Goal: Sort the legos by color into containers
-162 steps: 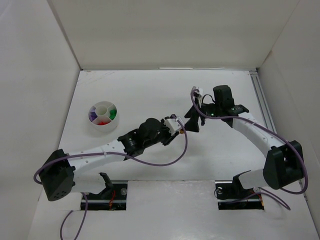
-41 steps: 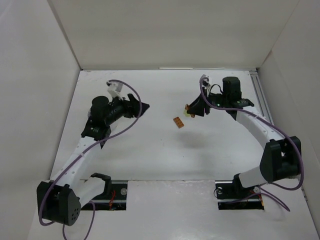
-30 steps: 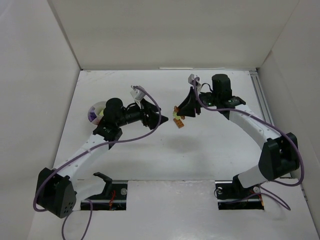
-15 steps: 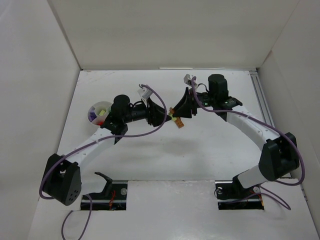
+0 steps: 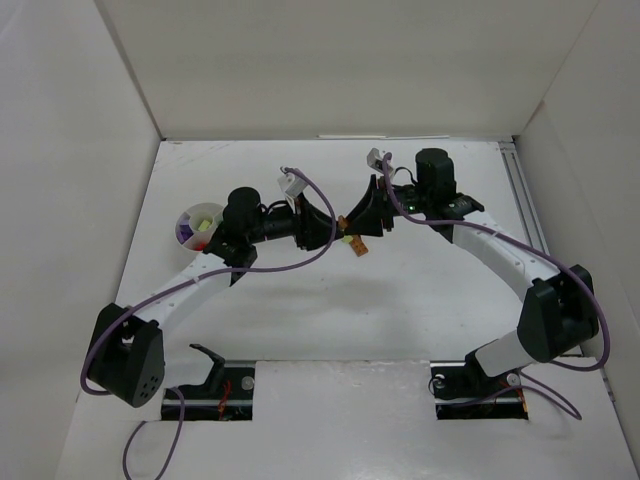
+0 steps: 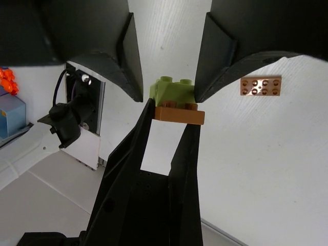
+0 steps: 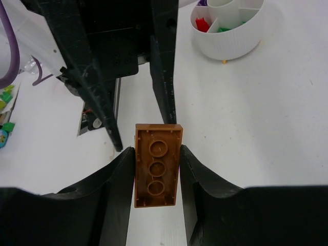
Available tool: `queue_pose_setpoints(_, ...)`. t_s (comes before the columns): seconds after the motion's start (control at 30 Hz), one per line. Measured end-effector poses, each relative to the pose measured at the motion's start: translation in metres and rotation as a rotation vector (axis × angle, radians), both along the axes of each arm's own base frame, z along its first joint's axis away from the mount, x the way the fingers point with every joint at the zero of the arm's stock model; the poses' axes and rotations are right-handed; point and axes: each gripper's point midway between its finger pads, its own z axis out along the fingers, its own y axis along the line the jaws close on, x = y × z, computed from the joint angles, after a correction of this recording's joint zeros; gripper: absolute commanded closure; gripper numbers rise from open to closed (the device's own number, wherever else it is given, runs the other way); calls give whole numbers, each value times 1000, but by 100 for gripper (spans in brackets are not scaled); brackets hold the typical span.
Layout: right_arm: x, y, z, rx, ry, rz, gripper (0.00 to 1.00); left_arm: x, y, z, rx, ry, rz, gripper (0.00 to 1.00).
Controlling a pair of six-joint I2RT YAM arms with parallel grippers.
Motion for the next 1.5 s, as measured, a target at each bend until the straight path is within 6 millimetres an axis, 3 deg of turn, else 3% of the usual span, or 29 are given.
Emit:
queue_pose_setpoints(0.1,0,0,1,3,-3,2,84,-2,0,0,0,-4,-12,44)
queue_pose_setpoints(0.2,1,1,3,9,-13,2,84,-3,-1,0,0,-2,-19,46)
queue_pose_setpoints(0.37,-1,1,5,16,-5,11,84,-3,0,0,1,-3,-20,64)
queue_pose_setpoints(0.6,-3,1,8,23,-4,16,82,-2,0,0,1,-10,-19,100)
queue_pose_setpoints(0.67,-3,1,8,24,-5,16,79,-2,0,0,0,-12,-19,100)
queue_pose_setpoints(1.1,-1,-9,15,40,-14,11,80,-1,5,8,-24,-42,21,100)
queue_pose_setpoints(1.3,26,-48,33,60,-76,-113,81,4,24,-15,35,34,116,100)
queue_pose_setpoints(1.5,29,-57,35,63,-93,-140,81,23,46,-39,130,126,321,100)
